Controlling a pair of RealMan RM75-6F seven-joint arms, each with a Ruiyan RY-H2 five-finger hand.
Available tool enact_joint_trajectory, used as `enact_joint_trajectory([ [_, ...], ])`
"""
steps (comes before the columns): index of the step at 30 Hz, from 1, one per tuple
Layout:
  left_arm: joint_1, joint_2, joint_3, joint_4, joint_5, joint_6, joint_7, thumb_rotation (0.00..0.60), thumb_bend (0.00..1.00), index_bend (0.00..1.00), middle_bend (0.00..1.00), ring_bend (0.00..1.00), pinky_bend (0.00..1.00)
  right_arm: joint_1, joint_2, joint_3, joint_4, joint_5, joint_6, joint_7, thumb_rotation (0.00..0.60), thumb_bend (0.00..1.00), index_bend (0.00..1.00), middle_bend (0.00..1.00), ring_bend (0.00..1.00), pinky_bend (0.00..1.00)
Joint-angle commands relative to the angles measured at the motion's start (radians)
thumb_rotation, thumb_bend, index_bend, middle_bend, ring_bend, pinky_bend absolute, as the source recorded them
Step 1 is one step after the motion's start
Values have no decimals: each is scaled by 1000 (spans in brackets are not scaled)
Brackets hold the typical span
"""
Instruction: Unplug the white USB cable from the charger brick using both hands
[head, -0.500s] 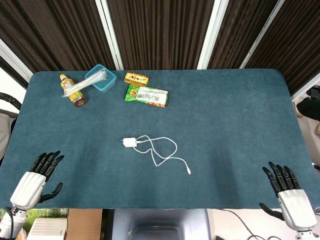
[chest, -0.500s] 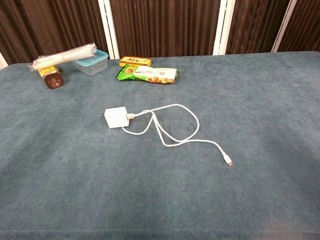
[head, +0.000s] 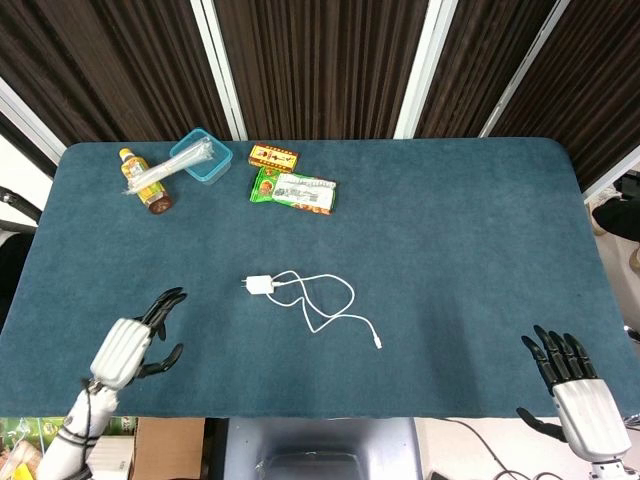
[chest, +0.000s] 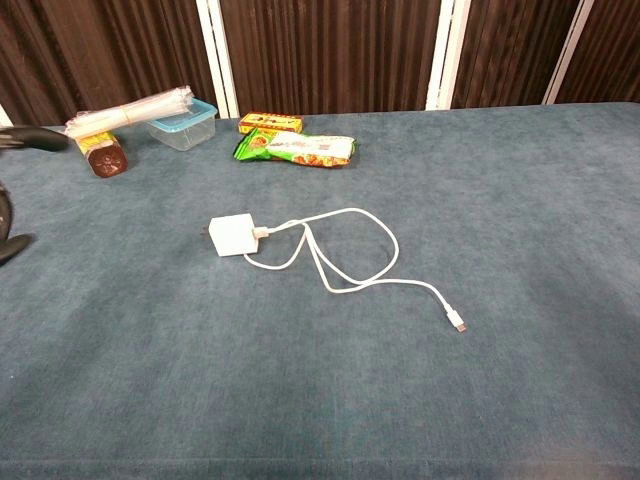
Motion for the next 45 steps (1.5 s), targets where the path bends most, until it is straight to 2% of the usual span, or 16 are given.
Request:
enact_joint_trajectory([
  [1, -117, -127, -100, 27, -172, -177, 152, 600, 402, 216, 188, 986, 1000, 3, 2, -2, -2, 1, -8, 3, 600, 219, 0, 0, 0, 0],
  [3, -158, -180, -133, 49, -247, -229, 240, 600, 396, 215, 181, 993, 1000, 6, 5, -3, -4, 2, -16, 9, 600, 219, 0, 0, 0, 0],
  [7, -216, -278, -171, 113, -327, -259, 371, 600, 388, 240, 195, 1000, 1000, 12, 9, -3, -5, 10, -31, 13, 600, 219, 0, 0, 0, 0],
  [15, -297, -431, -195, 317, -395, -252, 566, 600, 408, 245, 214, 1000, 1000, 21, 21, -5, -12, 17, -51, 27, 600, 219, 0, 0, 0, 0],
  [22, -338, -513, -207, 447, -416, -259, 560, 600, 404, 247, 220, 1000, 1000, 22, 23, -4, -16, 25, -55, 27, 600, 219, 0, 0, 0, 0],
  [31, -371, -568, -203, 516, -421, -262, 570, 600, 405, 249, 255, 1000, 1000, 22, 24, 0, -18, 33, -57, 27, 600, 220, 0, 0, 0, 0],
  [36, -381, -591, -205, 552, -426, -263, 556, 600, 402, 331, 303, 1000, 1000, 22, 28, 0, -20, 35, -57, 32, 600, 220, 0, 0, 0, 0],
  [45, -397, -618, -219, 595, -447, -274, 538, 600, 382, 398, 375, 1000, 1000, 21, 33, 1, -20, 37, -52, 42, 600, 219, 0, 0, 0, 0],
])
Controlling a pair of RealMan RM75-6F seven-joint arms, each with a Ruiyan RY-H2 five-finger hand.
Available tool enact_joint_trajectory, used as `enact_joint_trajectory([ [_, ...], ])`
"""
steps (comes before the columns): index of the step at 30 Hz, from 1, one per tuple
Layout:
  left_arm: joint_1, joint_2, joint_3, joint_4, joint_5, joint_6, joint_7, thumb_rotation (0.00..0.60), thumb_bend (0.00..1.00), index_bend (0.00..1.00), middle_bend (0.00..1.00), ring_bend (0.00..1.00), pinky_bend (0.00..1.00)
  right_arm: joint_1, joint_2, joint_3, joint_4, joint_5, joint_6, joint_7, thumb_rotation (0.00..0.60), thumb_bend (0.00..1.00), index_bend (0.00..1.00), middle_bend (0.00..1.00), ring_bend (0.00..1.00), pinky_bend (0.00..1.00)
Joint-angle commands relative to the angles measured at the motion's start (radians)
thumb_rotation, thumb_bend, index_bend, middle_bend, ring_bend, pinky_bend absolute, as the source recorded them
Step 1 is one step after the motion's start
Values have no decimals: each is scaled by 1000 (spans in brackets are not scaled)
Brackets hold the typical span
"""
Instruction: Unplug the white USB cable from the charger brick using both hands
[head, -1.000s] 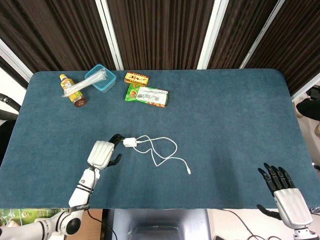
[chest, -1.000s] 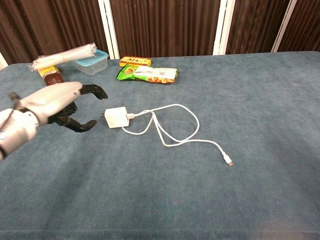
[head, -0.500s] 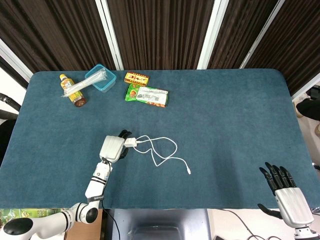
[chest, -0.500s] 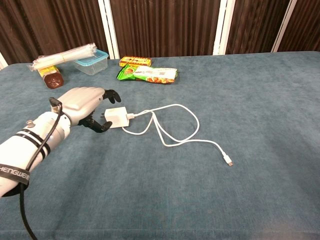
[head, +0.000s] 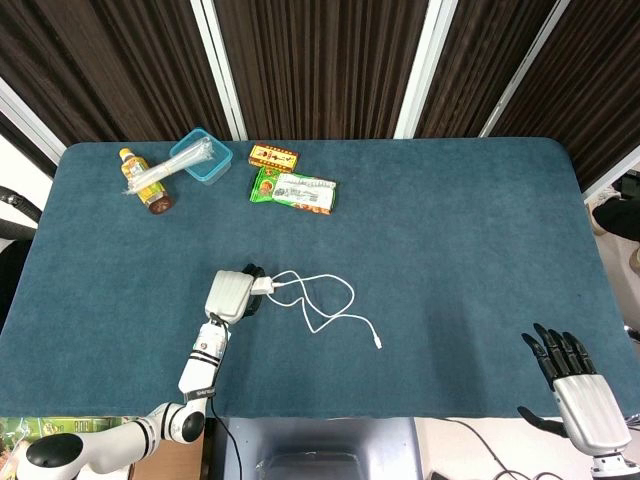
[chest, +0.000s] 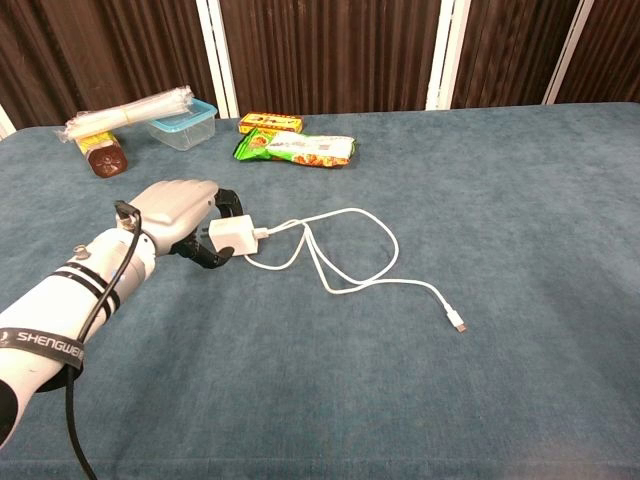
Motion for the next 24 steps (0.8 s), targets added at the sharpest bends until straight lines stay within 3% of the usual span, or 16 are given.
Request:
enact_joint_trajectory([
  [1, -8, -7, -7, 7, -12, -9, 2, 600, 382, 399, 378, 1000, 1000, 0, 1, 0, -1, 0, 0, 1, 600, 219, 0, 0, 0, 0],
  [6, -14, -19, -15, 13, -23, -10, -3, 600, 384, 420, 410, 1000, 1000, -2, 3, -1, 0, -2, 4, 5, 600, 220, 0, 0, 0, 0],
  [15, -17, -42, -29, 24, -32, 3, -46, 600, 411, 588, 595, 1000, 1000, -2, 3, -2, 2, -9, 8, 7, 600, 220, 0, 0, 0, 0],
  [22, -1, -18, -31, -58, -34, 16, -72, 600, 545, 703, 721, 1000, 1000, 12, -12, -5, 16, -39, -3, 14, 600, 220, 0, 0, 0, 0],
  [24, 25, 37, -12, -170, 0, 52, -83, 600, 587, 718, 742, 1000, 1000, 62, -39, -8, 12, -97, -54, 21, 600, 219, 1, 0, 0, 0],
])
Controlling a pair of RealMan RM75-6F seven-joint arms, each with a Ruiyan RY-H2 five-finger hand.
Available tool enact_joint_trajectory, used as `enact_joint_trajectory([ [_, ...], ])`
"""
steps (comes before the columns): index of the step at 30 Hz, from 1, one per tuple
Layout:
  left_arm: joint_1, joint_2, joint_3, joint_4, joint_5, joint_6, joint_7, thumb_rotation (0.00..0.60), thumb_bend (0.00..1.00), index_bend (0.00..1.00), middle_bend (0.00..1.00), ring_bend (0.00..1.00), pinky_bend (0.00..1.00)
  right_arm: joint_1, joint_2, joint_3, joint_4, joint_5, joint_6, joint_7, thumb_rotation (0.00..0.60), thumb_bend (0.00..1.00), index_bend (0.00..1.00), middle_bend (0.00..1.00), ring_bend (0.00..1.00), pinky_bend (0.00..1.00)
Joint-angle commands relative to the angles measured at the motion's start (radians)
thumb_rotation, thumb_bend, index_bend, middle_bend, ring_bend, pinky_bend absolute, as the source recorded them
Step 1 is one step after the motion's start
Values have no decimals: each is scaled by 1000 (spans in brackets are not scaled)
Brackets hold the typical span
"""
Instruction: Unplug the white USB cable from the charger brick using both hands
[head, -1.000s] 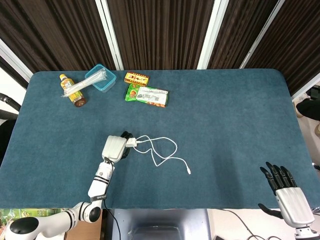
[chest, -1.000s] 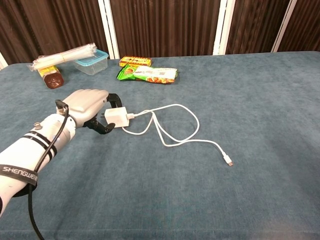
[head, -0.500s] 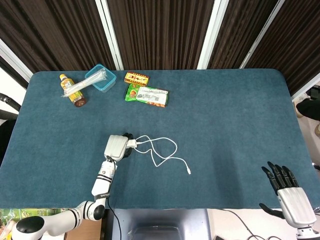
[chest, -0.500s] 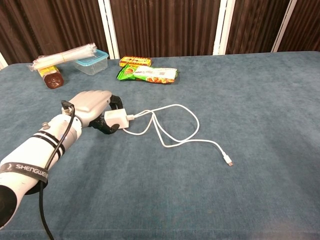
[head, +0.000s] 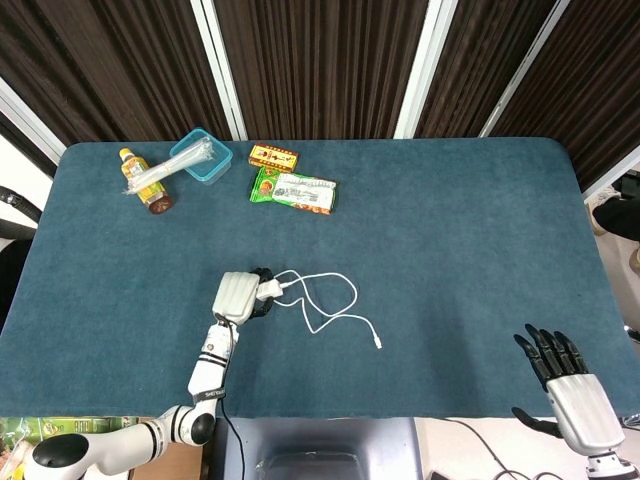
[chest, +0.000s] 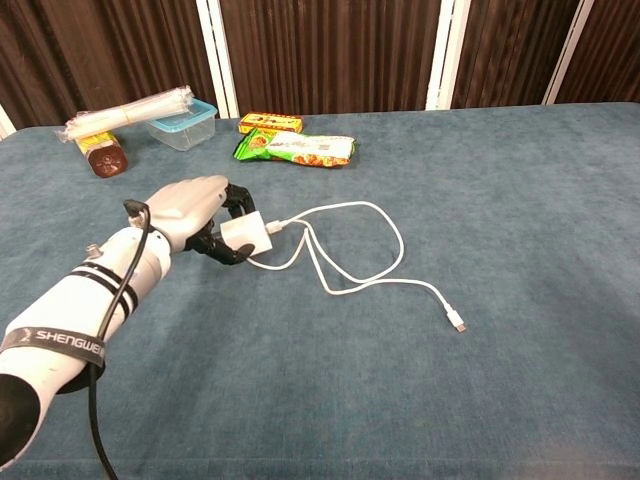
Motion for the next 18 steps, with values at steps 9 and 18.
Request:
enact_joint_trajectory([
  [9, 96, 285, 76, -471, 102, 104, 56, 600, 650, 730, 772, 1000, 1000, 220, -123, 72, -162, -79, -250, -66, 600, 245, 292, 0, 0, 0],
  [18, 135, 391, 115, -664, 104, 129, 93, 600, 649, 730, 778, 1000, 1000, 364, -362, 233, -261, 144, -438, -323, 600, 350, 456, 25, 0, 0],
])
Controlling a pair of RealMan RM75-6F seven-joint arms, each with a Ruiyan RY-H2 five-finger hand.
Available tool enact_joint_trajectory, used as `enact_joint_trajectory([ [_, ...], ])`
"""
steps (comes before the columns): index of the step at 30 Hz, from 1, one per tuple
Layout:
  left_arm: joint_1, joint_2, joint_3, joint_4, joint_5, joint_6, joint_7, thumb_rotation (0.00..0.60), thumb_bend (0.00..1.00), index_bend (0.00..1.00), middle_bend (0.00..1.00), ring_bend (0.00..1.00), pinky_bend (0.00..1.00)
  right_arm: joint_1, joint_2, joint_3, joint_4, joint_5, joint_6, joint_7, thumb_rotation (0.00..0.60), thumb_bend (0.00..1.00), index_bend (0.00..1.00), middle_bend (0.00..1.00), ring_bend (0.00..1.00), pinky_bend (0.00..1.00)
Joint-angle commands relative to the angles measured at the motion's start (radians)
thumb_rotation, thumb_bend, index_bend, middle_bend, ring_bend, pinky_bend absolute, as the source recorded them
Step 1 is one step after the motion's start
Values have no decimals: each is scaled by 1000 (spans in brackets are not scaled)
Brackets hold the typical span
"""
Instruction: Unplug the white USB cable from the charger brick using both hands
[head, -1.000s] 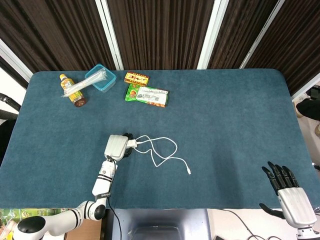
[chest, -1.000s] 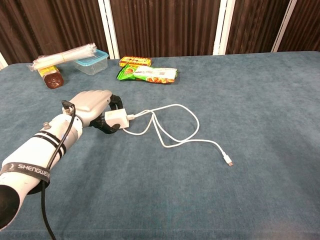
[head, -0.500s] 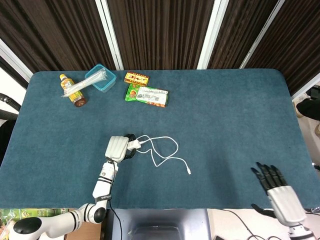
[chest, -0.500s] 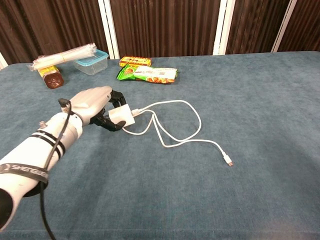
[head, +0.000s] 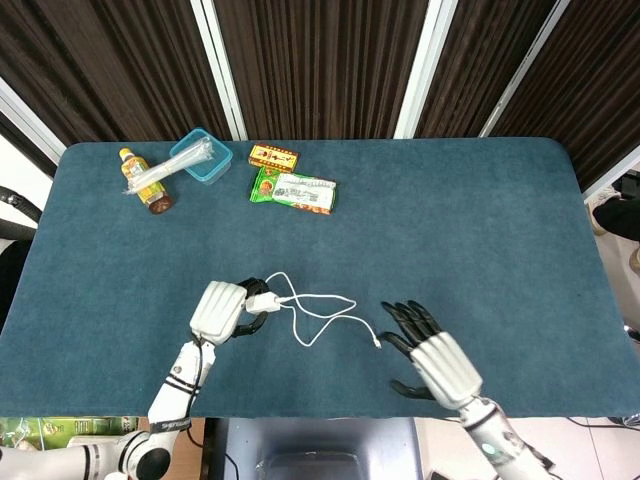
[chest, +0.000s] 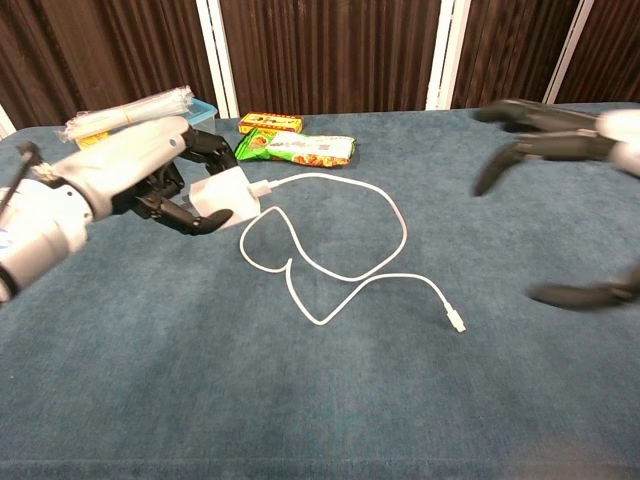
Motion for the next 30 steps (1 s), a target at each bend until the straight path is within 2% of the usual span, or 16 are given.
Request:
enact_joint_trajectory([
  [1, 23, 45, 26, -65, 10, 19, 22, 600, 650, 730, 779, 1000, 1000, 87, -127, 91, -41, 139, -100, -144, 600, 358, 470, 29, 0, 0],
  [7, 33, 64, 39, -95, 15, 30, 30, 600, 652, 730, 779, 1000, 1000, 164, -261, 173, -29, 274, -114, -305, 600, 385, 504, 43, 0, 0],
  [13, 41, 79, 58, -115, 29, 35, 31, 600, 651, 730, 779, 1000, 1000, 234, -343, 254, 4, 375, -93, -379, 600, 429, 537, 61, 0, 0],
  [16, 44, 85, 69, -132, 39, 36, 37, 600, 652, 730, 780, 1000, 1000, 272, -380, 278, 20, 438, -99, -398, 600, 441, 546, 66, 0, 0],
  [22, 42, 78, 74, -143, 51, 44, 65, 600, 655, 730, 782, 1000, 1000, 328, -438, 270, 38, 529, -95, -445, 600, 441, 566, 75, 0, 0],
  [30, 44, 71, 79, -160, 52, 51, 95, 600, 655, 730, 783, 1000, 1000, 376, -498, 252, 78, 575, -60, -480, 600, 450, 587, 83, 0, 0],
])
